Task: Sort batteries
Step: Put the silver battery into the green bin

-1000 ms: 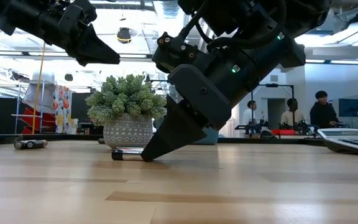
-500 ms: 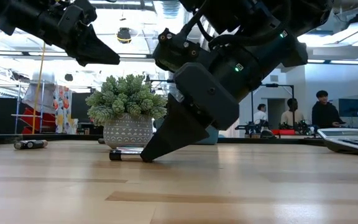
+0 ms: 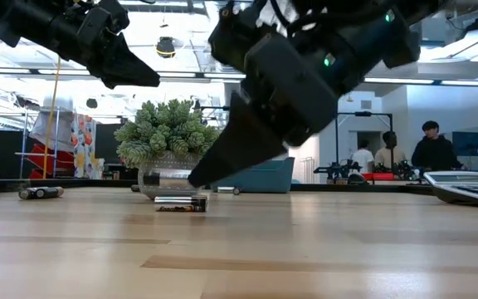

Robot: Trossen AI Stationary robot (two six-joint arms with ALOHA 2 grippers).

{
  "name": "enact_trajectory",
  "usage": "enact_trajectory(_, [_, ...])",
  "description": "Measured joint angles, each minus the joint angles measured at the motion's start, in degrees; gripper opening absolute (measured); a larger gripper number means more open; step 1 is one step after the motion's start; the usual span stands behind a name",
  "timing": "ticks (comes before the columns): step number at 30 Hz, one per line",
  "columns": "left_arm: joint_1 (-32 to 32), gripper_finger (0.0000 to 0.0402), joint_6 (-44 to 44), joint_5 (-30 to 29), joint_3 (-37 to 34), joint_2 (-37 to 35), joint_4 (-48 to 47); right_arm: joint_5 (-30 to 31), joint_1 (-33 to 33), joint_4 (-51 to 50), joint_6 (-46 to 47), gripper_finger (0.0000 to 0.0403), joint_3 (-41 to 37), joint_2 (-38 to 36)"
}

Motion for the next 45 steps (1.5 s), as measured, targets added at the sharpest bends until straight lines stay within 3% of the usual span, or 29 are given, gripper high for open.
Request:
enact_trajectory(7, [0.0,0.0118,-0.1,0.0,0.0,0.0,-0.1,0.1,-0.2,-5.8,-2.6,0.005,-0.6,-5.8])
enact_trajectory(14, [0.0,0.0118,-0.2,0.0,0.0,0.0,-0.5,0.3,-0.6,-5.4,-3.8,0.005,-8.4,-15.5])
enact_trajectory(26, [0.0,0.0118,-0.8,0.0,0.0,0.0,-0.6,0.5,2.2,-6.5,-5.6,0.005,-26.0,-41.4])
enact_trajectory(36, [0.0,0.0118,-3.3,0.0,0.0,0.0,-0.6,-1.5,11.7,-17.9,-3.0,0.005,-34.3,-65.0])
enact_trajectory(45, [0.0,0.0118,-4.7,0.0,0.0,0.0,0.2,-1.7,27.9,-29.0,5.3,0.005,-37.3,-78.6])
